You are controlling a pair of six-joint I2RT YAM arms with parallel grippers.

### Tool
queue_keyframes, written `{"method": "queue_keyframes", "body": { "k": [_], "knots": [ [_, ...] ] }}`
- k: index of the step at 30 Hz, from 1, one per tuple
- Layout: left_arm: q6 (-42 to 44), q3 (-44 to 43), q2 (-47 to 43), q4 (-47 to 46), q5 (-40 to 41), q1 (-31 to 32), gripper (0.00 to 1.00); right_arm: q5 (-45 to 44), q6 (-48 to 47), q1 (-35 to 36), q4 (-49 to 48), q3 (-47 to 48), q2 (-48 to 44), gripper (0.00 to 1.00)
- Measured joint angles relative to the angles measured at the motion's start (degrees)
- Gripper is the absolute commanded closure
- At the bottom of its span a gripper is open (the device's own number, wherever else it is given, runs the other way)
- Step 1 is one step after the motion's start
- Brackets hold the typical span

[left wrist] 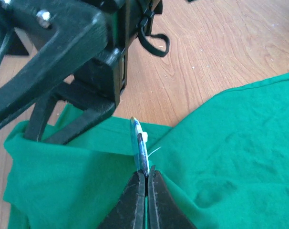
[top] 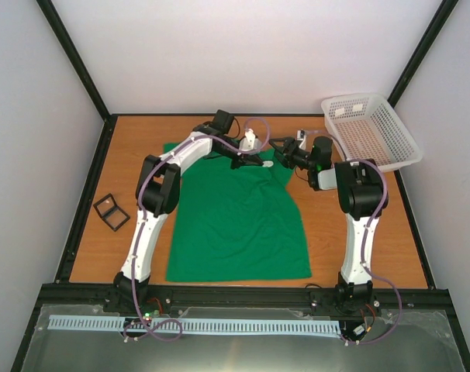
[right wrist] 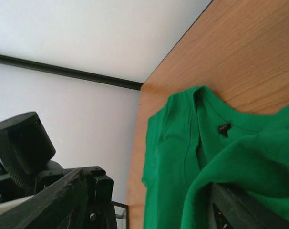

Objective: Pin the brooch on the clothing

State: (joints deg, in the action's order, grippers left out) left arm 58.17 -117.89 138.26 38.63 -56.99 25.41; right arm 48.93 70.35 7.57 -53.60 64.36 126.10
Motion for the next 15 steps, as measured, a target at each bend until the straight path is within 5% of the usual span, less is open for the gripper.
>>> {"method": "queue_keyframes", "body": {
  "k": [15],
  "knots": [
    [-4.2, -1.1, 2.4, 2.4, -7.3, -4.9, 0.99, -1.1, -47.9, 0.6, 29.8, -0.3, -15.4, 0.36]
  ]
}}
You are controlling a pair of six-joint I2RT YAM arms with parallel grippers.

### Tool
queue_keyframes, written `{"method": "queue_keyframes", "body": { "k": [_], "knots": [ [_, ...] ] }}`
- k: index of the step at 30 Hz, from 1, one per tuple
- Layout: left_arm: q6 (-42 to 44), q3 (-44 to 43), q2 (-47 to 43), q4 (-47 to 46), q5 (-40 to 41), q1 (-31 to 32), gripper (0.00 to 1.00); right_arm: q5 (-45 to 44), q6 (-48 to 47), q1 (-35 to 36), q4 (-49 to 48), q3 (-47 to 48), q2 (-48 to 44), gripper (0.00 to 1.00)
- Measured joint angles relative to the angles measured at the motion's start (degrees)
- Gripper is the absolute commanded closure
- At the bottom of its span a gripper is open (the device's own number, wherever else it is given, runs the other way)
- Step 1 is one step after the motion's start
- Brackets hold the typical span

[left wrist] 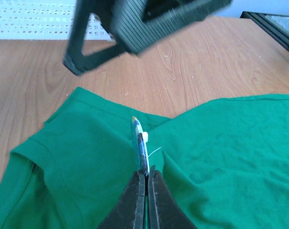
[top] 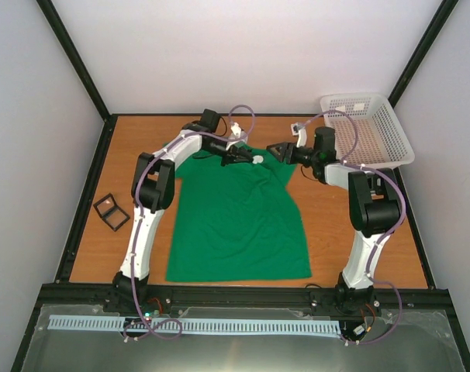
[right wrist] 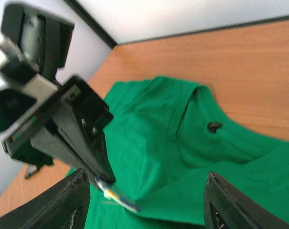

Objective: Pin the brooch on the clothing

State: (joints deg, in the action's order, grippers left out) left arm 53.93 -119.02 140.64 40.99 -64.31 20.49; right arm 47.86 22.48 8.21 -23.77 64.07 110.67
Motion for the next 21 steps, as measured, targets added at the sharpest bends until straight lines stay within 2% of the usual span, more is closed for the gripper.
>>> {"method": "queue_keyframes", "body": {
  "k": [7, 15, 21],
  "knots": [
    [-5.7, 3.5, 0.0, -3.8, -2.8, -1.2, 0.99, 1.6, -7.8, 2.4, 2.1, -0.9, 2.4, 0.35],
    [-18.0, 8.3, 0.0, -10.6, -3.7, -1.9, 0.99, 3.0, -9.2, 3.3, -2.4, -3.3, 4.3, 0.33],
    [-26.2, 10.1, -0.5, -15.4, -5.7, -2.7, 0.99, 4.2, -8.4, 4.8, -4.9, -3.8, 7.1, 0.36]
  ]
}}
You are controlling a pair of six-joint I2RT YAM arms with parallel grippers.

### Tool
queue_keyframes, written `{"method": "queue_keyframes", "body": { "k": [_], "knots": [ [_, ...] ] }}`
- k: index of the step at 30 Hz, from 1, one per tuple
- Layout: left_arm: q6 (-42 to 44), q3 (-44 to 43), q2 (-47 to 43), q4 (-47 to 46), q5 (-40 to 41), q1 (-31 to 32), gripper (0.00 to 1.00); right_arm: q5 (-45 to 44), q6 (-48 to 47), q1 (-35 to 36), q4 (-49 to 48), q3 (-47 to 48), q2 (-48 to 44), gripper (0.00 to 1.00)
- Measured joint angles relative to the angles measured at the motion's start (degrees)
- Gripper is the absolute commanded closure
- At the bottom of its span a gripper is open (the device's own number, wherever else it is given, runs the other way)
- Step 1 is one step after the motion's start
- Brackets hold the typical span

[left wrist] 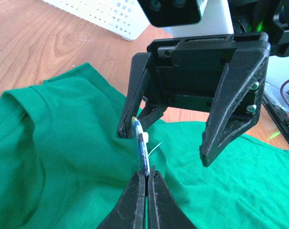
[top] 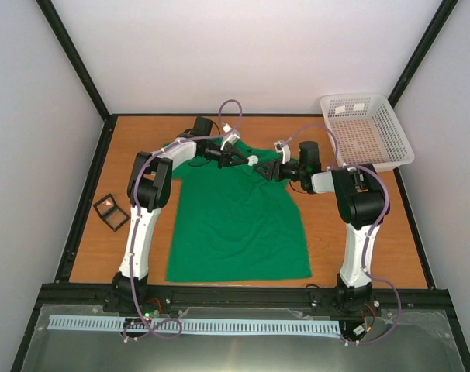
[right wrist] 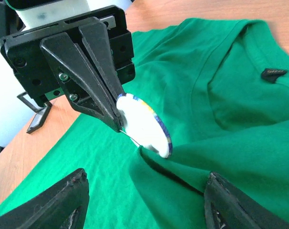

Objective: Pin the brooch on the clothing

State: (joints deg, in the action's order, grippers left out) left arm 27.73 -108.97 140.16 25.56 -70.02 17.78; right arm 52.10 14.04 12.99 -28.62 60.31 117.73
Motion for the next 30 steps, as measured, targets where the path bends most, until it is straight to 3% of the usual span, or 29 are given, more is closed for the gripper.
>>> {"method": "queue_keyframes", "body": {
  "k": [10, 30],
  "knots": [
    [-7.9, 7.7, -2.9, -9.0, -2.3, 0.0, 0.99, 0.5, 4.4, 0.5, -4.7, 0.3, 3.4, 0.48],
    [-9.1, 10.0, -3.6, -12.3, -2.9, 0.0, 0.99, 2.8, 9.4, 0.5, -8.1, 2.0, 6.0, 0.50]
  ]
}}
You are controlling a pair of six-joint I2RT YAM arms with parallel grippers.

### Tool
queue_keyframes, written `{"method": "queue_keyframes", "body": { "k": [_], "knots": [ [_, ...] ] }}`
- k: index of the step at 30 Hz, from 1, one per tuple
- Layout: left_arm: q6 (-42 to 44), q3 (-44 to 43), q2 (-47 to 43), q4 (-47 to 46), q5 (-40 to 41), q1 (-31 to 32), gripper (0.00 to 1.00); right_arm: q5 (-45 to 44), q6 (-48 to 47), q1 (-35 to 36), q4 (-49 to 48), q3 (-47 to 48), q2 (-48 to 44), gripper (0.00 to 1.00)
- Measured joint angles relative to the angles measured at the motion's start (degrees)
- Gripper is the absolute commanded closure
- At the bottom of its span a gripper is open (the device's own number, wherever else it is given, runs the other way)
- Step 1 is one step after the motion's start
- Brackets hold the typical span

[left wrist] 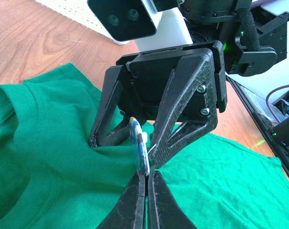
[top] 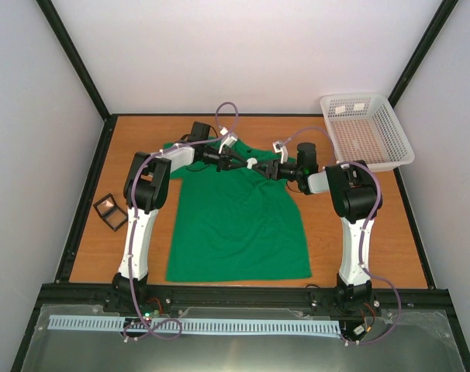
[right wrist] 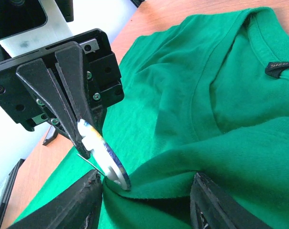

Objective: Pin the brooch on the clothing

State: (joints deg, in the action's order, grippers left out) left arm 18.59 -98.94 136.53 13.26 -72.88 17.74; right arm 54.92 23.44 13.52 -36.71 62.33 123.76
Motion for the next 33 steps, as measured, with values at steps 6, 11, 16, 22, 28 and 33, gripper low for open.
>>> {"method": "queue_keyframes", "body": {
  "k": [6, 11, 16, 22, 28, 33],
  "knots": [
    [-0.1, 0.4, -0.3, -0.5, 0.3, 0.0, 0.99, -0.5, 1.4, 0.0, -0.5, 0.0, 0.1, 0.50],
    [-0.7, 1.2, -1.5, -2.0, 1.3, 0.2, 0.99, -1.1, 3.2, 0.1, -1.4, 0.1, 0.2, 0.50],
    [-0.8, 1.2, -1.8, -2.6, 2.2, 0.4, 0.99, -1.6, 4.1, 0.1, -1.6, 0.4, 0.2, 0.50],
    [-0.7, 1.2, -1.8, -2.5, 2.5, 0.6, 0.99, -2.6, 5.0, 1.2, -1.6, 1.0, 0.2, 0.50],
    [-0.7, 1.2, -1.8, -2.5, 2.8, 0.9, 0.99, -3.3, 5.9, 1.7, -1.7, 1.3, 0.2, 0.51],
    [-0.7, 1.2, -1.8, -2.5, 3.1, 0.9, 0.99, -3.5, 6.2, 1.7, -1.7, 1.3, 0.3, 0.53]
  ]
}}
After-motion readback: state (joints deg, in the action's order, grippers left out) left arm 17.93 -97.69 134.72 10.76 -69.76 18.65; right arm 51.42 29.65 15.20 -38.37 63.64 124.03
